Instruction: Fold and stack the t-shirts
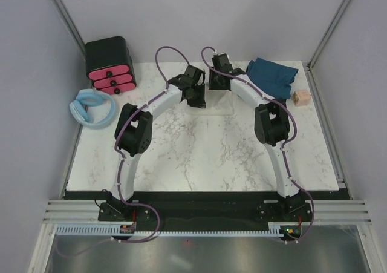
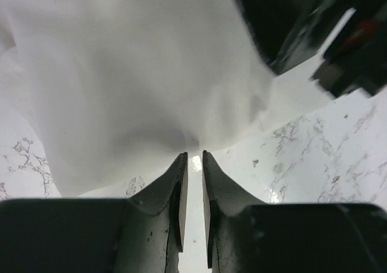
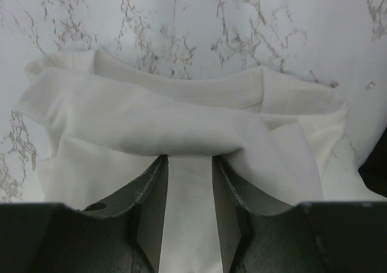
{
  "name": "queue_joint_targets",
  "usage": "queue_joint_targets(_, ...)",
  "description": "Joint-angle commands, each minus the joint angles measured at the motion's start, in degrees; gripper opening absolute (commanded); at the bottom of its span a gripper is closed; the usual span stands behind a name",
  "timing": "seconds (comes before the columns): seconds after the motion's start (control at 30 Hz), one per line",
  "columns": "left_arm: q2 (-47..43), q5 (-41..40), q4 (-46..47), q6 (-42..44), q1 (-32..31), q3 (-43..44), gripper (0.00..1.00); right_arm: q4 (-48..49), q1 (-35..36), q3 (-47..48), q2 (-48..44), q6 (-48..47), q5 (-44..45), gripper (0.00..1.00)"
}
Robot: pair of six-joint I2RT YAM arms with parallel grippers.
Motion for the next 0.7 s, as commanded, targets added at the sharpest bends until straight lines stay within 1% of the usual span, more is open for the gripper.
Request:
queue_joint_targets(0.0,0.4,0.6,2.9,1.6,0.4,-2.2,0.22,2.1,-0.4,4.8,1.2,-1.4,4.4,0.43)
queue_joint_targets(0.17,1.4,1.1,3.0,1.9,0.4,-3.4,0.22,3.7,-1.1,6.5,1.4,-3.0,8.0,0.44)
queue_joint_targets(0.4,1.5,1.0,2.2,2.8,0.4,-5.9,0.21,4.0,-1.8,7.5,0.8,-4.1,8.4,0.44)
queue_joint_targets(0.5,0.3,0.8,2.0,3.5,0.4,-8.1,0.19,3.6,-1.9,5.1,-1.5,-3.9,6.4,0.44)
queue_joint_targets(0.6,-0.8,0.7,2.2,3.7,0.4,-10.4,0.17,3.6,-1.7,-0.6,-4.0,-3.3,3.9,0.44)
queue_joint_targets(0.67,-1.0,0.7,2.2,3.8,0.4,-11.5,0.16,3.4,-1.5,-5.5,-5.1,-2.9,4.7,0.44)
